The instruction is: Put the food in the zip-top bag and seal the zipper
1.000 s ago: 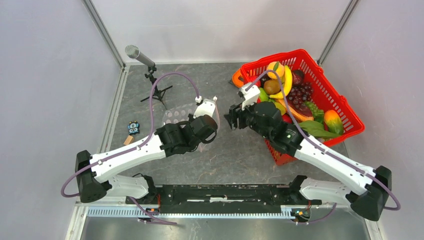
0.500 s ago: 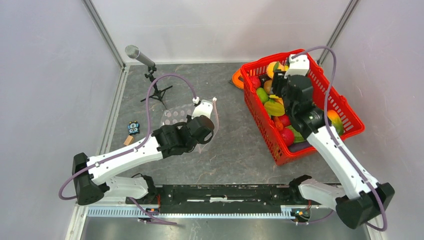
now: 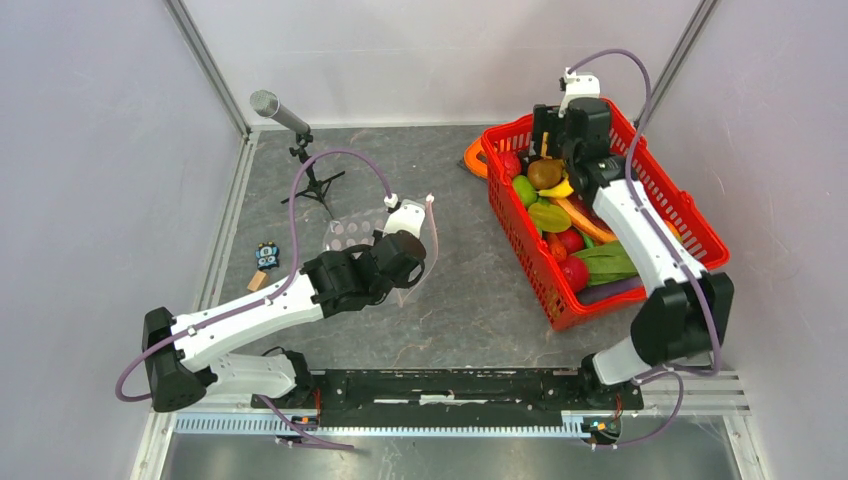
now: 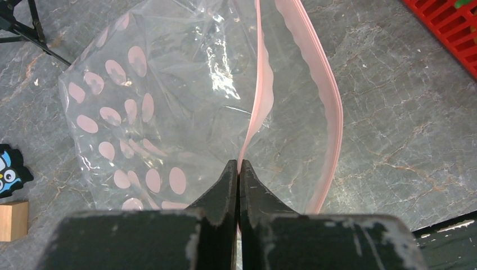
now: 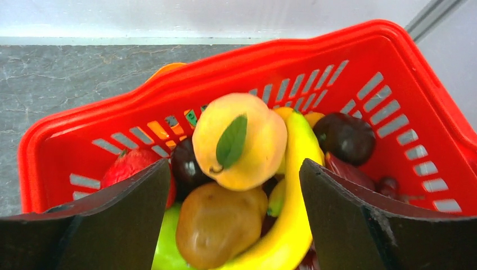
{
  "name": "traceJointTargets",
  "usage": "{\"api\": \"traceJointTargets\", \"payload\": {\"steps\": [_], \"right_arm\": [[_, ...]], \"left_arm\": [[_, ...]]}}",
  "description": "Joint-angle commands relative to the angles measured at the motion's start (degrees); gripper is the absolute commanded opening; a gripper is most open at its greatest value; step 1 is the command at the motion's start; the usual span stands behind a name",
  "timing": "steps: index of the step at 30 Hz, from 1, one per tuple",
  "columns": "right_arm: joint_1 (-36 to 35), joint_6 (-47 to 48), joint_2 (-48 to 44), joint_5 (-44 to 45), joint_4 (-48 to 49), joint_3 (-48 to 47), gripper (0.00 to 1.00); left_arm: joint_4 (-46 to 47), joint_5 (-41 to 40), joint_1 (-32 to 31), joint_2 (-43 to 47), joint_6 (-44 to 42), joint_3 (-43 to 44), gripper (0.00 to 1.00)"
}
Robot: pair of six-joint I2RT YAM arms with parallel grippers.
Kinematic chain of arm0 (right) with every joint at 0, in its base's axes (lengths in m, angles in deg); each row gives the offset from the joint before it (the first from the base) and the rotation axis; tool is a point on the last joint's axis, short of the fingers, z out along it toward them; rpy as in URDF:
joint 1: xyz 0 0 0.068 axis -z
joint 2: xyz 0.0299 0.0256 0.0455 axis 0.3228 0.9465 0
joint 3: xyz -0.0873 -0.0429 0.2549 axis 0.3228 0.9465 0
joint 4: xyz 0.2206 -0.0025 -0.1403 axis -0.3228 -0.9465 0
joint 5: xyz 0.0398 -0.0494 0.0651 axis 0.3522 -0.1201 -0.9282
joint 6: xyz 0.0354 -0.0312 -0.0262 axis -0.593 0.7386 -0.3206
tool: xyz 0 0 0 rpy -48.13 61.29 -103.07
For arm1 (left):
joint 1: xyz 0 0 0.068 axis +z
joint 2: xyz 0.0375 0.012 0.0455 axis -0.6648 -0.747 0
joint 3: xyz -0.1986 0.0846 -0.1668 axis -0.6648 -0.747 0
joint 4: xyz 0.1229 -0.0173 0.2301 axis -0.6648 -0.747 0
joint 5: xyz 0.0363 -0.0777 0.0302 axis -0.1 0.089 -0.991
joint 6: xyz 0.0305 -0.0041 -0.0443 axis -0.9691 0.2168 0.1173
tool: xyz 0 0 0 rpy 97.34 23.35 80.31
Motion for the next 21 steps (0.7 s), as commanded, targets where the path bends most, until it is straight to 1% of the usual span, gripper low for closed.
{"api": "traceJointTargets", "payload": {"steps": [1, 5, 7, 8, 12, 13, 15, 18, 21], "right_arm": [[1.88, 0.68, 5.87, -2.56, 0.37, -6.25, 0.88], [2.68, 2.47, 8.28, -2.0, 2.48, -5.98, 0.85], [2.91, 3.07, 10.29, -2.06, -1.3, -8.95, 0.85], [2.89, 3.8, 10.65, -2.44, -1.73, -9.19, 0.86], [3.61, 8.0, 11.16, -6.9, 3.83, -5.6, 0.88], [3.82, 8.22, 12.15, -7.53, 3.45, -6.34, 0.88], [4.18, 7.91, 14.77, -6.81, -0.5, -10.03, 0.88], [4.34, 8.74, 15.97, -8.5, -0.5, -10.56, 0.88], [4.61, 7.73, 15.5, -9.84, -0.96, -10.34, 0.82]], "left_arm": [[2.06, 0.68, 0.36, 1.08, -2.22, 0.56, 0.02], [2.15, 1.01, 0.35, 1.37, -2.31, 0.29, 0.02], [2.07, 1.15, 0.37, 1.33, -2.56, 0.25, 0.02], [2.08, 1.14, 0.43, 1.34, -2.66, 0.21, 0.02], [2.32, 1.38, 0.45, 1.54, -2.62, -0.06, 0.02], [2.33, 1.53, 0.43, 1.42, -2.73, -0.02, 0.02], [2.33, 1.58, 0.45, 1.34, -3.01, 0.28, 0.02], [2.33, 1.57, 0.37, 1.66, -2.84, 0.13, 0.02], [2.33, 1.5, 0.43, 1.84, -2.71, 0.12, 0.02]]}}
